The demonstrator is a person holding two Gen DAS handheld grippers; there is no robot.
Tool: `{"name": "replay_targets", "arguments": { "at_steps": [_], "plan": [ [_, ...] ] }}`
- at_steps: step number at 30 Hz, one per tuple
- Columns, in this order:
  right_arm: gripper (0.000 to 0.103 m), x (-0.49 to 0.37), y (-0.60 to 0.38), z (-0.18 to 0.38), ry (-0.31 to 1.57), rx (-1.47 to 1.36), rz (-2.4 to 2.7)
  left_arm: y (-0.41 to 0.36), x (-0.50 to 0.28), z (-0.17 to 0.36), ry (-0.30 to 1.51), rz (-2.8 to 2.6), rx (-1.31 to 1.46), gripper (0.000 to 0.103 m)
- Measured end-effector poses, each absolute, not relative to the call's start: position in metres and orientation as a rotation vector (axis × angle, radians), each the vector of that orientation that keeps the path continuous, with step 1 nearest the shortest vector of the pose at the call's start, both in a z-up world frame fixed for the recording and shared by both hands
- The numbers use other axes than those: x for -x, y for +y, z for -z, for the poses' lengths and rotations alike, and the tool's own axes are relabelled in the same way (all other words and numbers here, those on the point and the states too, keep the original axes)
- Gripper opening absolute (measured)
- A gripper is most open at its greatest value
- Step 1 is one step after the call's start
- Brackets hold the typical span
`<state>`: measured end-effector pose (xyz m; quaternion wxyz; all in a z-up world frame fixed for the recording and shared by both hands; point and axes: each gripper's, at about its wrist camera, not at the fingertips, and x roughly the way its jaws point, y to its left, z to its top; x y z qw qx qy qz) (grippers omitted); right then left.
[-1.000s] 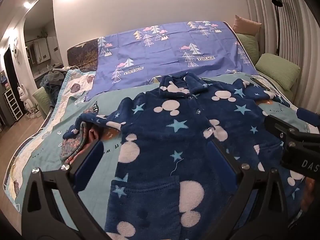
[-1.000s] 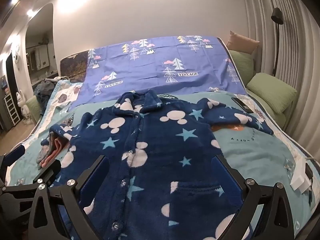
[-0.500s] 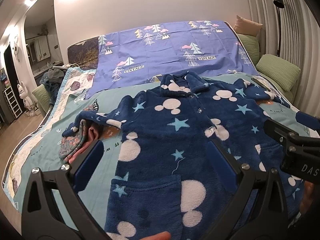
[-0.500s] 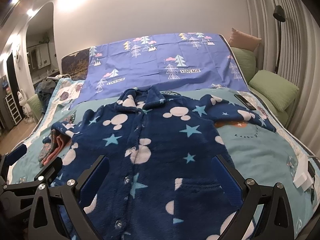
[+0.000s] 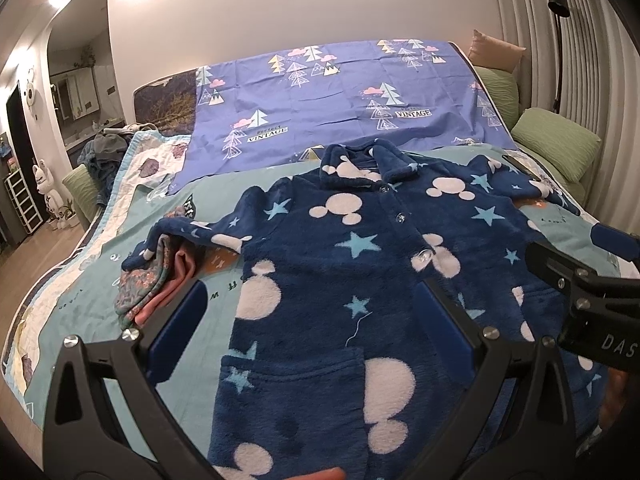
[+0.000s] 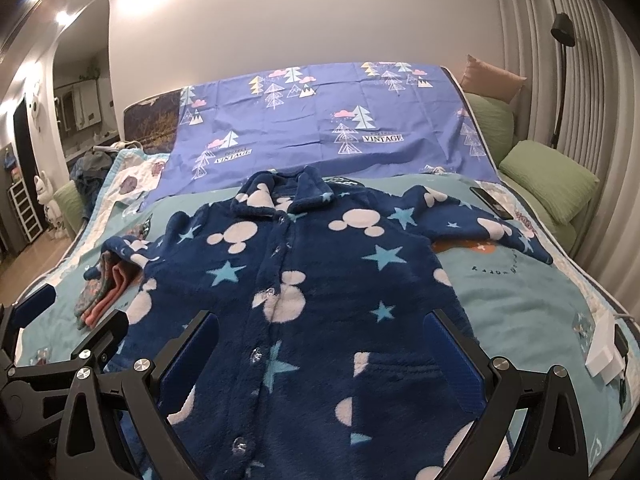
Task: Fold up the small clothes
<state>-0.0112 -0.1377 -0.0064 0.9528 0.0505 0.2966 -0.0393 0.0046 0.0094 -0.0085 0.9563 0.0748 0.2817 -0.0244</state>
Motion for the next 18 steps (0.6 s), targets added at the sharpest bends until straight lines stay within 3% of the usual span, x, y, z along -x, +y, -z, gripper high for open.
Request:
{"name": "replay_targets", "arguments": {
  "at_steps": [18],
  "plan": [
    [0.103,0.009,-0.132,0.009,0.617,-0.088,0.079,0.025,-0.009,0.011,0.498,0.003,-0.117,0.102]
  ]
}}
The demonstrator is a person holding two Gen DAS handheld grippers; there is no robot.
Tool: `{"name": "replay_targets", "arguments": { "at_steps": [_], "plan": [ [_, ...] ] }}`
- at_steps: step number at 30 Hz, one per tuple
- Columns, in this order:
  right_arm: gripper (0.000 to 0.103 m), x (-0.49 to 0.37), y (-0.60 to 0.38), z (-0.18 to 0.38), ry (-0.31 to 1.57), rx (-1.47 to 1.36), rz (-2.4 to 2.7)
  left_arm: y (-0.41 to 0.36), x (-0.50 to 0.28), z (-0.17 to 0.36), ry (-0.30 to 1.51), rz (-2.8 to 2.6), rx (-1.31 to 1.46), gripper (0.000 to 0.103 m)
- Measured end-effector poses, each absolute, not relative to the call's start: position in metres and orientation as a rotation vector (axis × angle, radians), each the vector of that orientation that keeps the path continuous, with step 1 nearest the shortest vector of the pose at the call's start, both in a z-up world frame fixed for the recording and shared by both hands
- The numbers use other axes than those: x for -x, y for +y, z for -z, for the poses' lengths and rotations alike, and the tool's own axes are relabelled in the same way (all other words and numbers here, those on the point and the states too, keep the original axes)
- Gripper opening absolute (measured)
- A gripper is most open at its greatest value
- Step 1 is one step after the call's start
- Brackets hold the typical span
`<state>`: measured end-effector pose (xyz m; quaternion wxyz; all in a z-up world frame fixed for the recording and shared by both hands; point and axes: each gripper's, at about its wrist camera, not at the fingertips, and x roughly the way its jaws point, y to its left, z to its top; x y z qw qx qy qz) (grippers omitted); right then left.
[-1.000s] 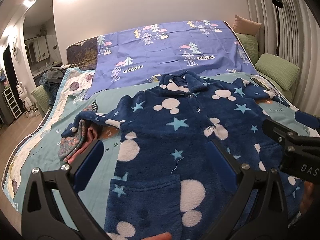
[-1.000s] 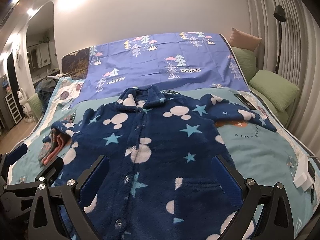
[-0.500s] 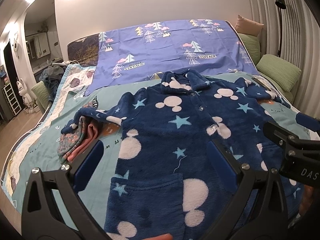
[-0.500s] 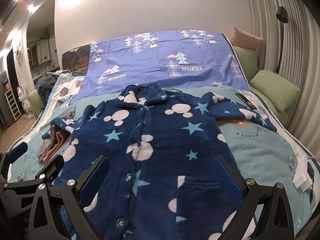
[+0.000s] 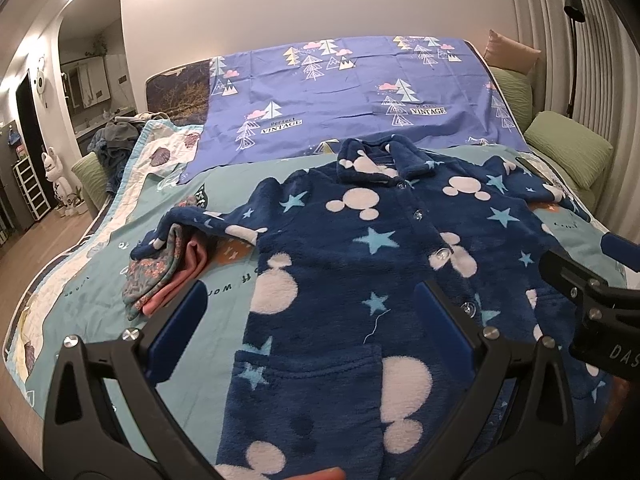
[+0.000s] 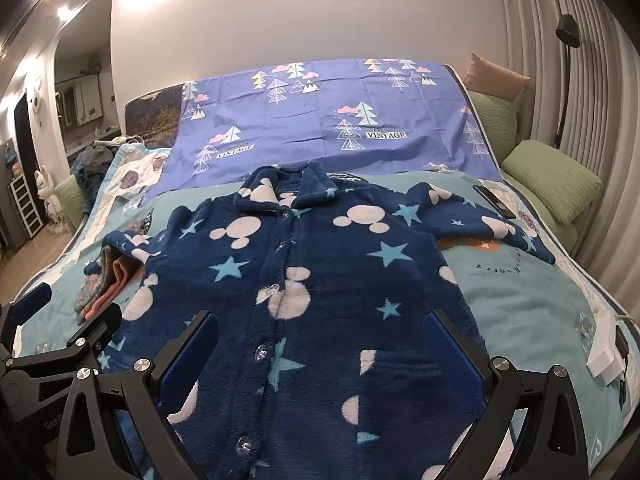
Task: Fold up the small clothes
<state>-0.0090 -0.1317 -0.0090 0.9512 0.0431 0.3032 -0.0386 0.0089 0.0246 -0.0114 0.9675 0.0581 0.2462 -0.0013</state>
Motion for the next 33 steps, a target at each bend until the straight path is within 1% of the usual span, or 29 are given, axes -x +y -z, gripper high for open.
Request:
{"name": "replay_targets", "arguments": {
  "at_steps": [8,19,33],
  "plan": [
    [0.103,0.009,-0.1309,0.0091,0.623,-0.079,0.077,0.0251,-0.009,0.0116,0.534,0.005,-0.119,0.102],
    [0.103,0.0037,-0.1235,0.0074,0.632,-0.064,0.068,0.0248,-0.0083,0.011,0.484,0.002,-0.123,0.102],
    [0.103,0.0023,-0.1233,0.0073,0.639,-0.062,0.073,0.0268,-0.0116,0.0116,0.503,0.011,-0.083,0.102]
  ]
}}
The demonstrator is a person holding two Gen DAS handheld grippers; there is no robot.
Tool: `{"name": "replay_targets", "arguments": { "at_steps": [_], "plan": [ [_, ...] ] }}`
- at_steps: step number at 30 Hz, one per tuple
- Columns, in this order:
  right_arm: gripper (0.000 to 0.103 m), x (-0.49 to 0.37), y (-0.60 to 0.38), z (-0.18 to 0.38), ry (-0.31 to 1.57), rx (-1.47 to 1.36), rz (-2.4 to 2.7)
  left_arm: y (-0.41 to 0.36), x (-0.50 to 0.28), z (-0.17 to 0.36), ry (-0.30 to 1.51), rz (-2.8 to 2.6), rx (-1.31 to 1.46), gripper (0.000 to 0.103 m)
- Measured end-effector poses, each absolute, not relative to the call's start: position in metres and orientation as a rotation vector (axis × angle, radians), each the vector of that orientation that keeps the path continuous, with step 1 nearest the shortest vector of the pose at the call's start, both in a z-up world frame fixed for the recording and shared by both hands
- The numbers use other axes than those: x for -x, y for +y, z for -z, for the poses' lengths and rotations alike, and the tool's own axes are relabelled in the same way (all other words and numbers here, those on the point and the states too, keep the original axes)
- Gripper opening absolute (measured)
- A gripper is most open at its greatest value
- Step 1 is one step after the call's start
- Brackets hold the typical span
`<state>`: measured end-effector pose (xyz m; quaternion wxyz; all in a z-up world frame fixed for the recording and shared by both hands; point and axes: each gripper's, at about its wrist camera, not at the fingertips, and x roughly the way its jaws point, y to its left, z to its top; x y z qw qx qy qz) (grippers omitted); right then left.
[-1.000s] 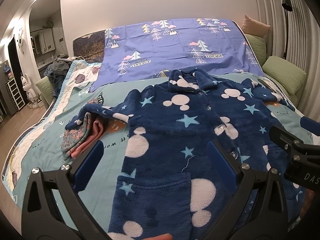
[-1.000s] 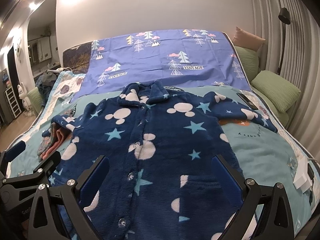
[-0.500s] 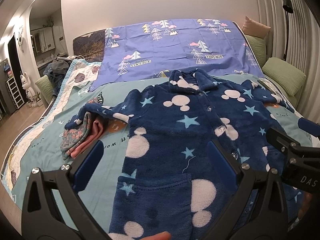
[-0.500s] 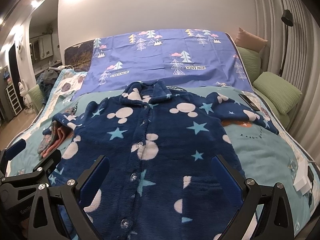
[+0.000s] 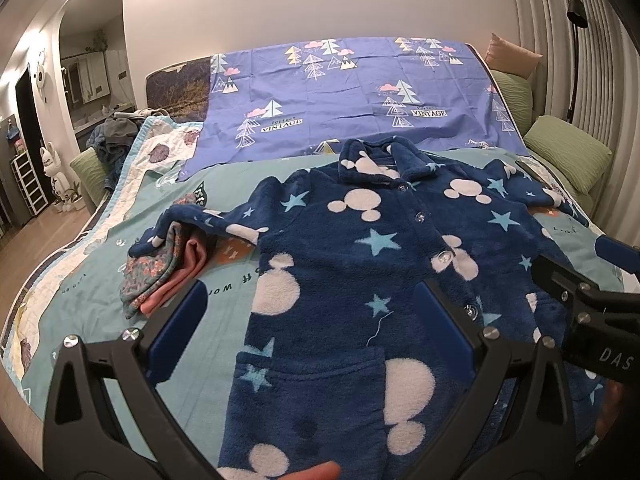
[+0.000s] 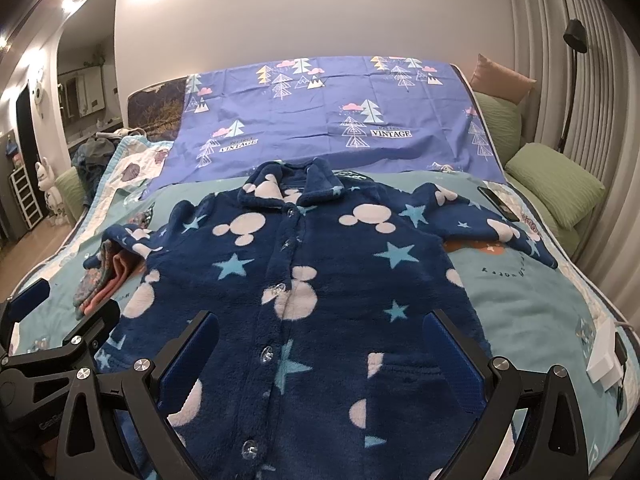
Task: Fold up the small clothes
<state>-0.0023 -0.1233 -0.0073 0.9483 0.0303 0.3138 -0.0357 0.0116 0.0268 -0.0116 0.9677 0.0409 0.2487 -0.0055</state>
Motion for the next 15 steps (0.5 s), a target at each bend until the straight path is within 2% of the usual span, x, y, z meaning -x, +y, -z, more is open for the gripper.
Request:
{"name": "replay_targets", "arguments": {
  "at_steps": [15],
  "plan": [
    [0.103,-0.0002,-0.1259,0.0077,0.641,-0.057,0.088,0.0256,-0.0164,0.0125,0.545,0.014,-0.101,0.102]
  ]
}}
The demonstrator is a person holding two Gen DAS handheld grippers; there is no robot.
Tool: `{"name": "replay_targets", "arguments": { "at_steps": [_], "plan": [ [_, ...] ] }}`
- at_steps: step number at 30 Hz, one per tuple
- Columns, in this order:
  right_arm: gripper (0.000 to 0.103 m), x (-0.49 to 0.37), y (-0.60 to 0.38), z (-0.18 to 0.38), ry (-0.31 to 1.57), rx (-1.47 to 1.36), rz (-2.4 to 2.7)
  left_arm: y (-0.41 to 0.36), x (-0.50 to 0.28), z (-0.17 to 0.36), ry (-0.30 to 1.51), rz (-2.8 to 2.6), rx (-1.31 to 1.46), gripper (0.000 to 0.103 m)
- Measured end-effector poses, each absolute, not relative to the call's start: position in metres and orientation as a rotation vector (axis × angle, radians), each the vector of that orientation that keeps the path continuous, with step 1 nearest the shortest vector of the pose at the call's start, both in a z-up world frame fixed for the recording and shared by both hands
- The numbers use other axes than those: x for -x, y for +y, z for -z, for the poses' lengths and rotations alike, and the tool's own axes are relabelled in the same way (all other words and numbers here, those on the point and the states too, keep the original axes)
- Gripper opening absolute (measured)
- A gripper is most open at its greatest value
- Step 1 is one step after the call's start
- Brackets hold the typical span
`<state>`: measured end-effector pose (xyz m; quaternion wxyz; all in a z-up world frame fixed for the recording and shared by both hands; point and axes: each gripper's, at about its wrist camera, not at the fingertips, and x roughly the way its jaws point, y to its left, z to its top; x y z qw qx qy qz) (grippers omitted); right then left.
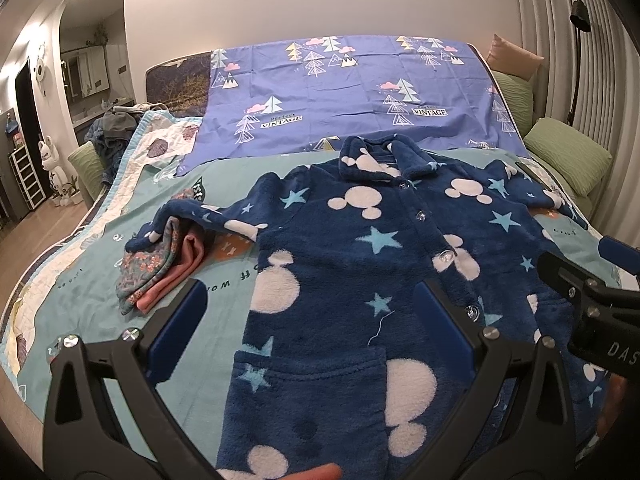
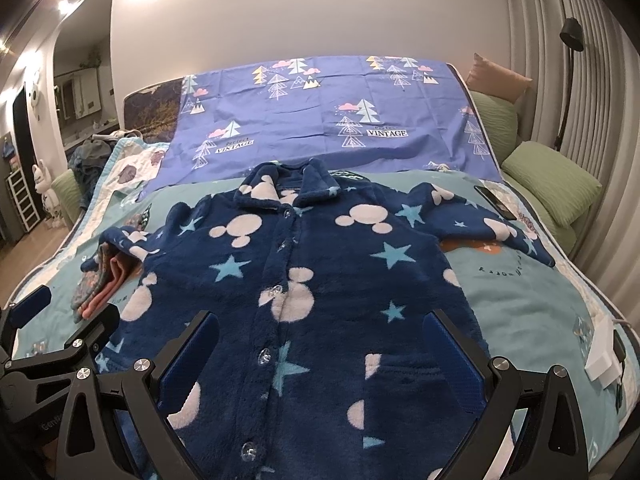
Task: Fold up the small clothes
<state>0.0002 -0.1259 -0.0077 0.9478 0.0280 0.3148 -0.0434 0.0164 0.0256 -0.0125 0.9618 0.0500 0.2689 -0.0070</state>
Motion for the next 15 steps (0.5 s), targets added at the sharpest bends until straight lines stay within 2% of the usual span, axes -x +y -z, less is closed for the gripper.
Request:
{"name": "replay_targets", "arguments": {
  "at_steps": [15],
  "plan": [
    [0.103,-0.024,-0.114,-0.015,0.614,0.018,0.072,0.065,-0.054,-0.003,0.513,0.044,0.024,0.102]
  ]
}}
